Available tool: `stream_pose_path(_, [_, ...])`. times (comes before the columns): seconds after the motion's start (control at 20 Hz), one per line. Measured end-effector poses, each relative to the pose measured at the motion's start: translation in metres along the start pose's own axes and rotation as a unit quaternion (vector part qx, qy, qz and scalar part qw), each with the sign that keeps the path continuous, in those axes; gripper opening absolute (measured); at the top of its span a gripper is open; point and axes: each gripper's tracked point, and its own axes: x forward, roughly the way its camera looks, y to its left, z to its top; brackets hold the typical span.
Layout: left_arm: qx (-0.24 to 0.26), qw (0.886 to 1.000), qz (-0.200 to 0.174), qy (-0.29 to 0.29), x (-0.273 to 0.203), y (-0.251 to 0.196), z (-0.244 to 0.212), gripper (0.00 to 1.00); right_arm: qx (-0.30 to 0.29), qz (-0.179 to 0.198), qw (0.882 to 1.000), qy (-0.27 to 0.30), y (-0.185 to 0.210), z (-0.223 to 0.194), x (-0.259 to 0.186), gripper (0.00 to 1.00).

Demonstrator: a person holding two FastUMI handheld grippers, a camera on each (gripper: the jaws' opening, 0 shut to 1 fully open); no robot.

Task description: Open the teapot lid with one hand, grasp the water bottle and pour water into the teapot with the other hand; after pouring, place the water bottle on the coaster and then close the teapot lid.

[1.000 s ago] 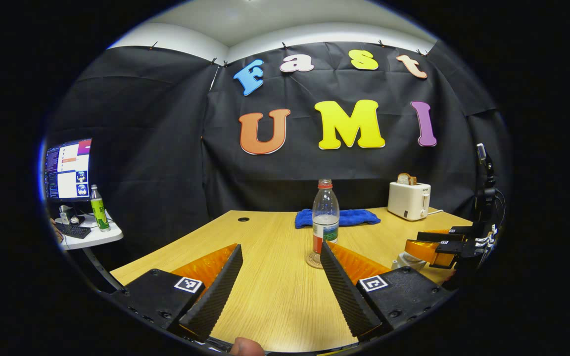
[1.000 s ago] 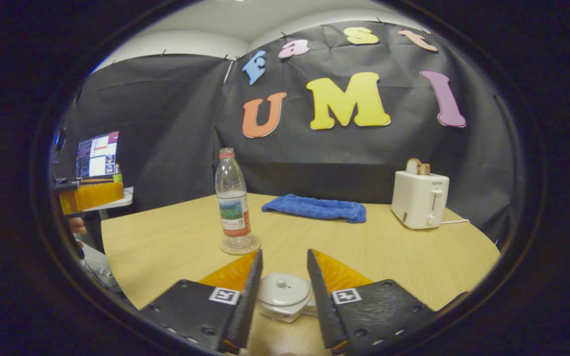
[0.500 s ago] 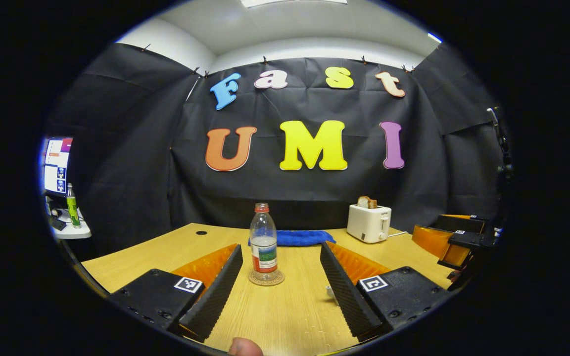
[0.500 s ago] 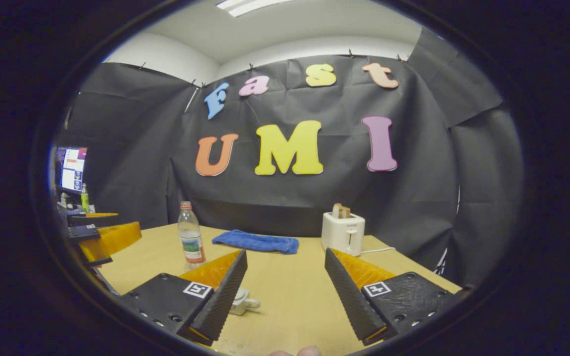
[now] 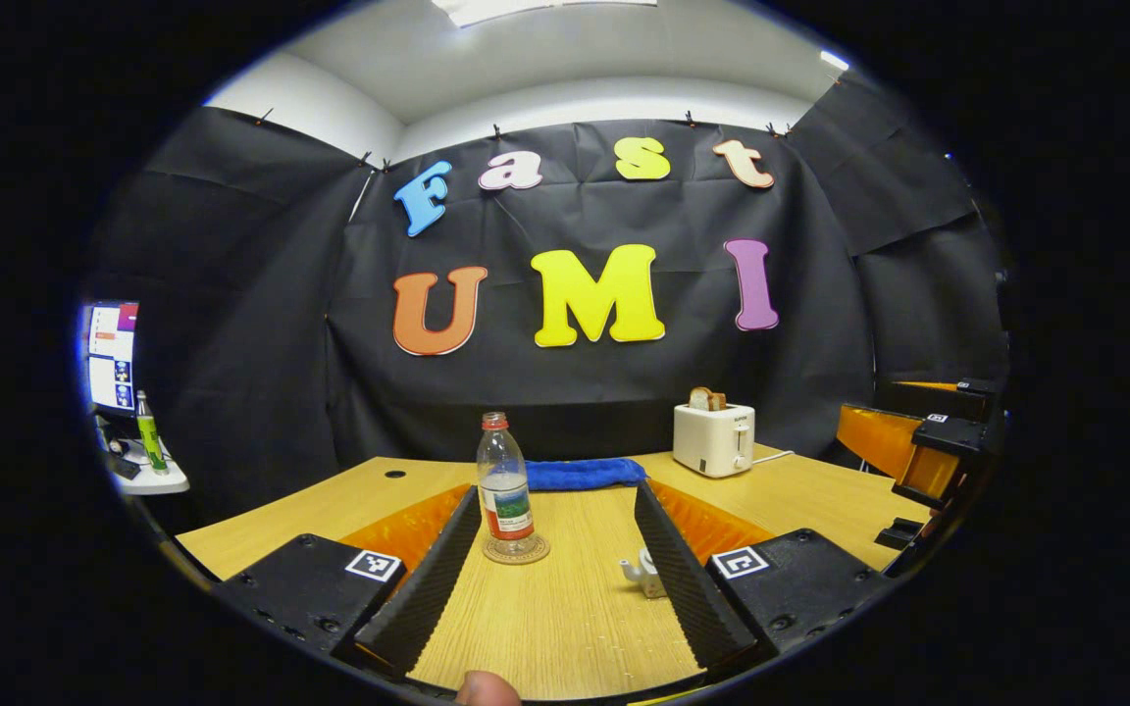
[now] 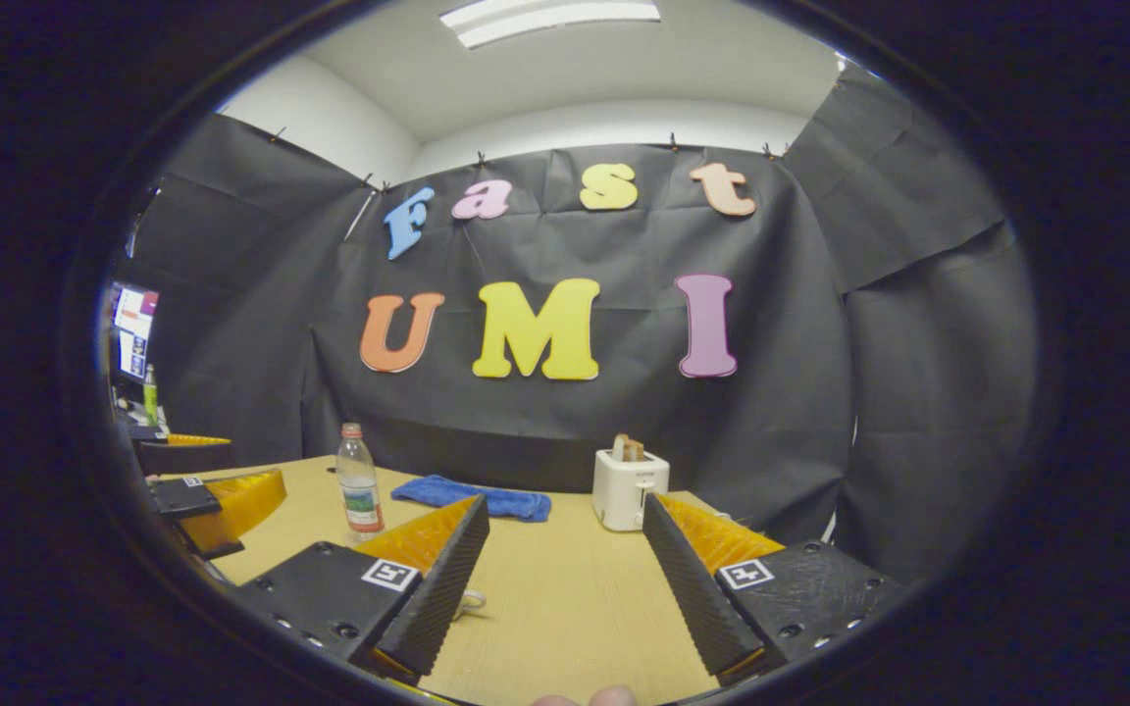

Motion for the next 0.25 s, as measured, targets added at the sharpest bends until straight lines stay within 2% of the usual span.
stream_pose_path(0.25, [0.003, 1.000, 0.015, -0.002, -0.006, 0.012, 0.001, 0.99, 0.004, 0.006, 1.000, 0.006, 0.013, 0.000, 0.000, 0.97])
